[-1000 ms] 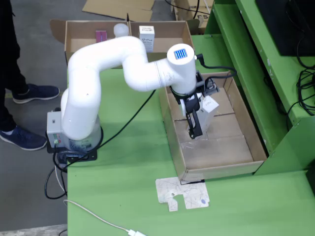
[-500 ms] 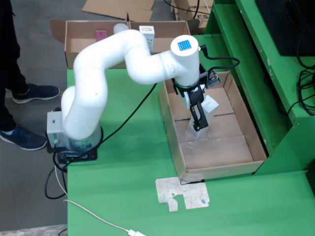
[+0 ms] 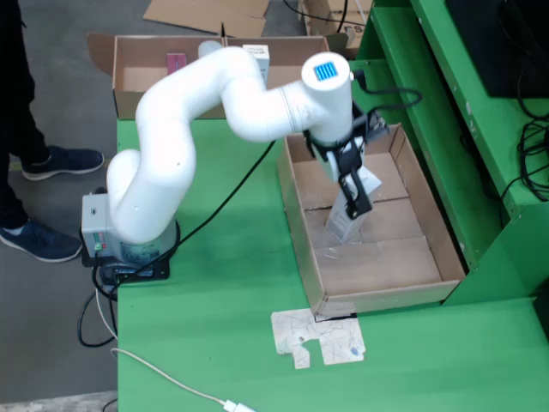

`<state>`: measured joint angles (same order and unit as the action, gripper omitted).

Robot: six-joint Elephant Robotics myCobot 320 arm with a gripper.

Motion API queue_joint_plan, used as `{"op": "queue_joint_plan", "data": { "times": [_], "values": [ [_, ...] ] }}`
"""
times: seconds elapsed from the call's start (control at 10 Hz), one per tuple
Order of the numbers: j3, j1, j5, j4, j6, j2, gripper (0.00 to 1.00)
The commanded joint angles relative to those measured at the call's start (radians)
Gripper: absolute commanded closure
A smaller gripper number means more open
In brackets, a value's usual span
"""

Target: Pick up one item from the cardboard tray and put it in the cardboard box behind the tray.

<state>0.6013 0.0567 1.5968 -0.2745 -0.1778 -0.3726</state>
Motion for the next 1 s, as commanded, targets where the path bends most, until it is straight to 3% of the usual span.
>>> {"op": "queue_joint_plan", "data": {
  "times": [0.0, 0.2, 0.3, 0.5, 0.6, 0.7, 0.9],
  "values": [
    [-0.052, 0.011, 0.007, 0.01, -0.012, 0.012, 0.0],
    [-0.071, 0.012, 0.011, 0.004, -0.019, 0.001, 0.0],
    [-0.212, 0.012, 0.033, -0.058, -0.052, -0.083, 0.0],
    [-0.212, 0.012, 0.033, -0.058, -0.052, -0.083, 0.0],
    [-0.389, 0.019, 0.036, -0.128, -0.083, -0.177, 0.0],
    [-0.389, 0.019, 0.036, -0.128, -0.083, -0.177, 0.0],
    [-0.601, 0.023, 0.039, -0.229, -0.102, -0.287, 0.0]
  ]
}}
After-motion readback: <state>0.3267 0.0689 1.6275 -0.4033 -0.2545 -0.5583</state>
